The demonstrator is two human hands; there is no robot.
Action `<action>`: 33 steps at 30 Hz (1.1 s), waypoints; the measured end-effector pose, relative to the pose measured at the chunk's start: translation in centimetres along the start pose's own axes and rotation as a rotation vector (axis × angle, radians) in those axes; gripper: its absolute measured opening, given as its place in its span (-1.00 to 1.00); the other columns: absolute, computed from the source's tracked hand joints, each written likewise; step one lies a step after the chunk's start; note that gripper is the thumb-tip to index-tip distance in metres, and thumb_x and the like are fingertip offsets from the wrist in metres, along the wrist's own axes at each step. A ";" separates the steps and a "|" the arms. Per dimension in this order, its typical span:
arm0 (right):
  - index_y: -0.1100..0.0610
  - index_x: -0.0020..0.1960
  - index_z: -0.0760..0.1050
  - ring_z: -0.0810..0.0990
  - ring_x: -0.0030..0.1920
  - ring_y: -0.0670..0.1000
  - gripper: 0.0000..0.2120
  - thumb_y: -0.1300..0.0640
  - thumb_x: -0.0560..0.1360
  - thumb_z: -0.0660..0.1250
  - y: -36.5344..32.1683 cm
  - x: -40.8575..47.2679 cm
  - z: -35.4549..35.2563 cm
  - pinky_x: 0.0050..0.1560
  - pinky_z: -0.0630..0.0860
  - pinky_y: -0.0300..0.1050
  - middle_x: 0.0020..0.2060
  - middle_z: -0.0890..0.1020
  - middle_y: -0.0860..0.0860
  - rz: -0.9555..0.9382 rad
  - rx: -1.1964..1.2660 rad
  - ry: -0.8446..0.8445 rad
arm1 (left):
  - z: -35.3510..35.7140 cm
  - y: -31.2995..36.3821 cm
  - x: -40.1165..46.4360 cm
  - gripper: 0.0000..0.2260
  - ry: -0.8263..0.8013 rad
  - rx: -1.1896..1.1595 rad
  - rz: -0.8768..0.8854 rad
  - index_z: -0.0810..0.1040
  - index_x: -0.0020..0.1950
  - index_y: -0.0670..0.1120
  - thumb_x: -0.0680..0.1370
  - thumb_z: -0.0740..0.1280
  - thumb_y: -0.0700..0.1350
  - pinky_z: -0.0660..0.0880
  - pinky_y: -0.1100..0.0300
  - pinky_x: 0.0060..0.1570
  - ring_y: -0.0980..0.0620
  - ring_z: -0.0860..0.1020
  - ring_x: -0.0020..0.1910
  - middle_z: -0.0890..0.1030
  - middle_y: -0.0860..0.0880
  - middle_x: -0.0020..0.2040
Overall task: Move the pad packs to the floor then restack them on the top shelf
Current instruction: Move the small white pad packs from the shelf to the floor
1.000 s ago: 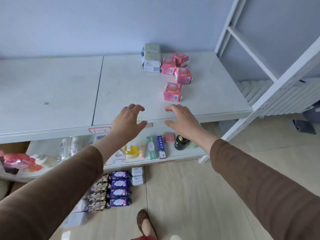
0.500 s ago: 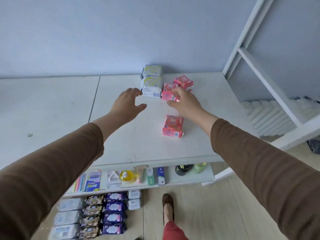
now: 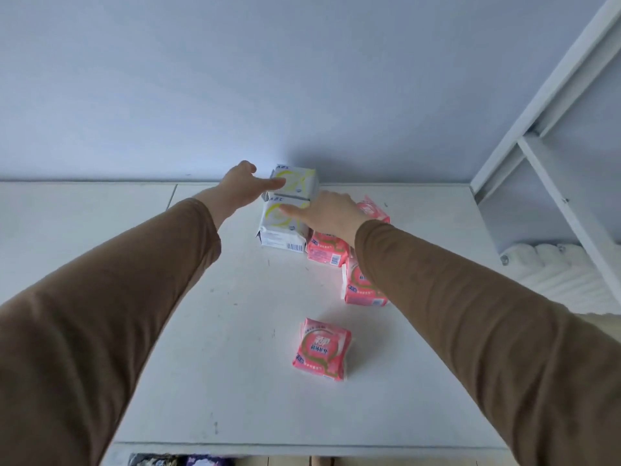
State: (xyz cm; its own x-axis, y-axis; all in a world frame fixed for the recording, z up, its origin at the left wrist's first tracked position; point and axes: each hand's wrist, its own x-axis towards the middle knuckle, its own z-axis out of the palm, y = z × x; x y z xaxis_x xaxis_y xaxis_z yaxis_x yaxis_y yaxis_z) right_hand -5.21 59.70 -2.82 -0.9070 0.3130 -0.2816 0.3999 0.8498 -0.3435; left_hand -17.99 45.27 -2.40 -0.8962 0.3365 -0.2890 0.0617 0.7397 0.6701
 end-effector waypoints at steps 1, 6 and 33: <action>0.07 0.01 0.59 0.60 -0.01 0.14 -0.20 -0.62 0.35 0.05 -0.1 0.2 0.1 0.14 0.48 0.03 -0.14 0.67 0.04 0.011 -0.003 -0.042 | 0.4 0.1 0.8 -0.15 -0.026 -0.017 -0.044 0.32 0.48 -0.14 0.36 0.48 0.30 0.35 0.07 0.08 -0.10 0.41 0.35 0.40 -0.09 0.41; 0.03 -0.34 0.51 0.61 -0.20 0.02 -0.26 -0.67 0.25 0.11 0.1 1.6 1.0 0.00 0.48 -0.03 -0.33 0.65 -0.07 0.072 0.108 -0.204 | 2.6 0.6 4.5 -0.09 -0.222 -0.114 -0.204 0.48 0.28 -0.06 0.09 0.51 0.44 0.43 0.00 0.26 -0.08 0.54 0.18 0.57 -0.03 0.21; -0.07 0.11 0.42 0.62 -0.04 -0.18 -0.64 -0.24 0.47 0.42 -7.5 -15.7 4.6 -0.03 0.61 -0.17 0.03 0.63 -0.10 -0.134 0.801 -0.007 | -11.0 -8.5 -15.0 -0.43 -0.147 -0.611 0.234 0.41 0.40 -0.24 0.49 0.50 -0.04 0.44 -0.23 0.29 -0.13 0.60 0.22 0.59 -0.17 0.28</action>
State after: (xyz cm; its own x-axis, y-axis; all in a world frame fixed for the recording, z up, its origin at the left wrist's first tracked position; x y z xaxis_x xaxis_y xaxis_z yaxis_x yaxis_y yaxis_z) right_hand 6.64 46.44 0.04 -0.9540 0.2255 -0.1973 0.2635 0.3175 -0.9109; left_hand -9.91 27.47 3.75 -0.8176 0.5559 -0.1500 -0.0515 0.1889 0.9807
